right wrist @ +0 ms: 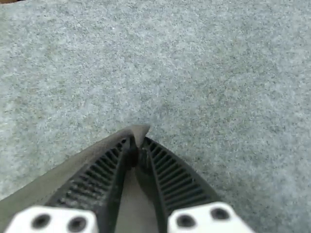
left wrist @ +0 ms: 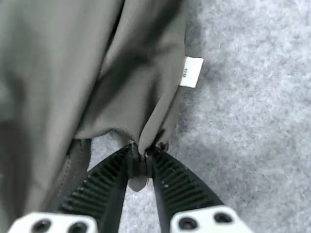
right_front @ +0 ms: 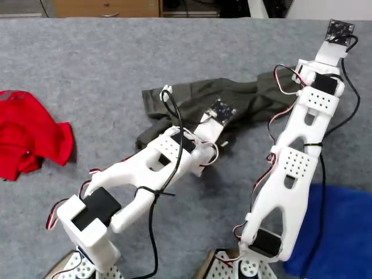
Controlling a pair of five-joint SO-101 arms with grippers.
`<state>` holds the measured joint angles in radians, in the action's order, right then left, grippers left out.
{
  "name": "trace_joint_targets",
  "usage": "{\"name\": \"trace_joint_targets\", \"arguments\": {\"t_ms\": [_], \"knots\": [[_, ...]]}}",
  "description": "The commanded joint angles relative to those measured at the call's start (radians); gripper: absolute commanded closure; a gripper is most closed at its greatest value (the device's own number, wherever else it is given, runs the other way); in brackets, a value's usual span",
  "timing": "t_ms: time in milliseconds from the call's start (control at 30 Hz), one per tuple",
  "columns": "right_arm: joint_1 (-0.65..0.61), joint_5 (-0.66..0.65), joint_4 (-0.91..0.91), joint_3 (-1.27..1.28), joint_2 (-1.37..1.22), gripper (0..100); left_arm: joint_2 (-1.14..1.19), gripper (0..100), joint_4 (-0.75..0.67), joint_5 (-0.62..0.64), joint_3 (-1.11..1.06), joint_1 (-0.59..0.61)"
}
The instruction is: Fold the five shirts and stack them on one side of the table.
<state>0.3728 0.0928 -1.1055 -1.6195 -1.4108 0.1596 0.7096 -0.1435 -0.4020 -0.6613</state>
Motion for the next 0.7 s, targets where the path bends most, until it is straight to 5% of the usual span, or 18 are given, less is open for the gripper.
{"name": "trace_joint_targets", "arguments": {"t_ms": [0, 300, 667], "knots": [[0.027, 0.005, 0.020, -0.044, 0.016, 99.4, -0.036, 98, 0.133, 0.003, 0.137, 0.043], [0.010, 0.009, -0.002, -0.048, 0.050, 99.4, -0.036, 98, 0.480, 0.005, 0.545, 0.150], [-0.030, 0.003, -0.454, -0.045, 0.524, 99.4, -0.036, 98, 0.928, 0.048, 1.244, 0.310]]}}
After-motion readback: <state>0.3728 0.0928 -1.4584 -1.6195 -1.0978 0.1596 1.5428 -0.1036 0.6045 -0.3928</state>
